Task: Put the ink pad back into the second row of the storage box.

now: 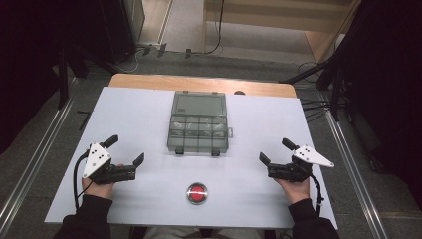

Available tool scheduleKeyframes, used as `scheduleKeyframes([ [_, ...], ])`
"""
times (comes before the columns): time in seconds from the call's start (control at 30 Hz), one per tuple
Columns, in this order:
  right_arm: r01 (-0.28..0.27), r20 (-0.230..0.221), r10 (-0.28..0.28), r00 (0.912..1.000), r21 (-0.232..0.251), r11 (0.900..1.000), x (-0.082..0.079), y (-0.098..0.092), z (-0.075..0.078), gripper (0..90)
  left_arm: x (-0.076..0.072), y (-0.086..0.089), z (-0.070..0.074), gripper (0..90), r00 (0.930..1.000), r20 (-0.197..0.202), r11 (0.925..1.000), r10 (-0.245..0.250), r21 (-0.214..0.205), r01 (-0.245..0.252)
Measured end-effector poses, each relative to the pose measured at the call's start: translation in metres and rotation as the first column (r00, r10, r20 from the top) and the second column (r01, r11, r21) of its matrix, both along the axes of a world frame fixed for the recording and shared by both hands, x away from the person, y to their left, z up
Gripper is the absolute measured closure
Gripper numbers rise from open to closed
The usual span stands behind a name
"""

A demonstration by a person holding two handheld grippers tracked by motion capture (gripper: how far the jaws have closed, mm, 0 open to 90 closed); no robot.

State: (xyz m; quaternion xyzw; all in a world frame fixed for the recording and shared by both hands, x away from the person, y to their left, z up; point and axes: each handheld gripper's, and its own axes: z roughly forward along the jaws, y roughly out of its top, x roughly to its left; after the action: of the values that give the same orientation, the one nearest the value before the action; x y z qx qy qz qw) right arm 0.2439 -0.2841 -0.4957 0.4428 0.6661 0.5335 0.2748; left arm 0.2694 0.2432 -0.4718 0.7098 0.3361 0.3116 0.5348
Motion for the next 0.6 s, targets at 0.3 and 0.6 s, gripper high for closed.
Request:
scheduleKeyframes([
  [0.3,-0.014,0.004,0.014,0.9999,-0.021,0.9997,-0.0034,0.0038,0.0016,0.0,-0.0018,-0.0040,-0.0020,0.0,0.9994,-0.014,0.9992,-0.033,0.022,0.033],
  [0.6,-0.009,-0.003,0.009,1.0000,-0.030,0.9995,-0.0040,-0.0010,0.0032,0.0,-0.0027,-0.0067,-0.0034,0.0,0.9974,-0.045,0.9983,-0.057,0.009,0.057],
])
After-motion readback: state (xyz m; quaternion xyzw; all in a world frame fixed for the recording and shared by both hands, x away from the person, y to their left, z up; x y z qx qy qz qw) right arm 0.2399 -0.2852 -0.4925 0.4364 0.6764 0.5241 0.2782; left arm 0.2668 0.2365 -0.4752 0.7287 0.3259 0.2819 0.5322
